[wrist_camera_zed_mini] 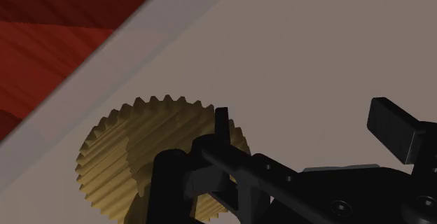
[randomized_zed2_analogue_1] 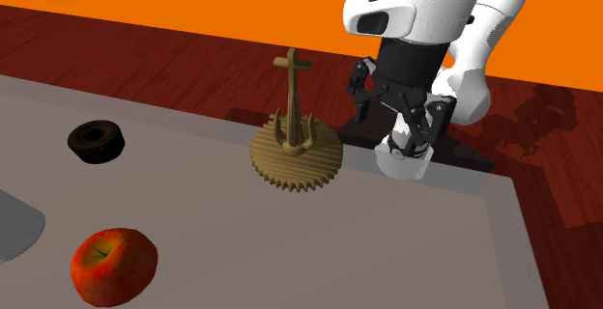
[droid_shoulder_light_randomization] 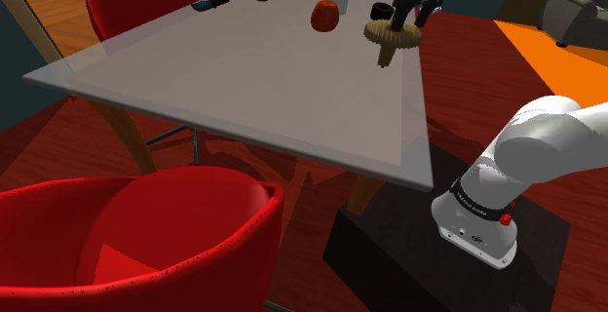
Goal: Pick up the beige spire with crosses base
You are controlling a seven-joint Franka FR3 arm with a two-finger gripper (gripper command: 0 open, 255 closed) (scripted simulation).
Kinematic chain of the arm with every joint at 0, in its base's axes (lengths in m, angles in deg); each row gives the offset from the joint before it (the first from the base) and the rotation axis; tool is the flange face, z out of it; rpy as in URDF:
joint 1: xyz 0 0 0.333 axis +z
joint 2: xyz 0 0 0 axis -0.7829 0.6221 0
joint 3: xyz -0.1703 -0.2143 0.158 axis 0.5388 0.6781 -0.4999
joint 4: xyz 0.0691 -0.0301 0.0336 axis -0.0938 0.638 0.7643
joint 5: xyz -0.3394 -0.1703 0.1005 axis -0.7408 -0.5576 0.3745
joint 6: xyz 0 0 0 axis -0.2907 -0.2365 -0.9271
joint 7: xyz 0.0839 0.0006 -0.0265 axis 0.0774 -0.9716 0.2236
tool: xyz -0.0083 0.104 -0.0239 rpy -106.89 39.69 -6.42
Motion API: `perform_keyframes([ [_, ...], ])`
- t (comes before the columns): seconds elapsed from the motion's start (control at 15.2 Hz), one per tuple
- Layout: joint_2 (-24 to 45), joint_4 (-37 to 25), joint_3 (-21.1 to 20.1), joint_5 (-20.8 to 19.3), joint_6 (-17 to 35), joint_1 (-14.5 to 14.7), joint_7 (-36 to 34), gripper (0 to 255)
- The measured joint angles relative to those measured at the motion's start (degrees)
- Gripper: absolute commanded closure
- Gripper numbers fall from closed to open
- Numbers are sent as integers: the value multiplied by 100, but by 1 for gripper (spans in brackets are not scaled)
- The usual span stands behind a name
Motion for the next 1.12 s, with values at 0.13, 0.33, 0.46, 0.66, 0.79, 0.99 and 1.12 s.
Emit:
perform_keyframes([
  [0.13, 72, -85, 4, -30, 18, -52, -56, 0],
  [0.33, 332, -343, 19, -181, 177, -321, -365, 0],
  [0.46, 538, -675, -18, -273, 175, -506, -668, 0],
  [0.66, 810, -1084, -19, -447, 219, -801, -1077, 0],
  [0.79, 919, -1174, -7, -515, 299, -906, -1208, 0],
  [0.99, 911, -983, 9, -540, 497, -941, -1235, 0],
  [1.12, 866, -803, 6, -540, 633, -941, -1243, 0],
])
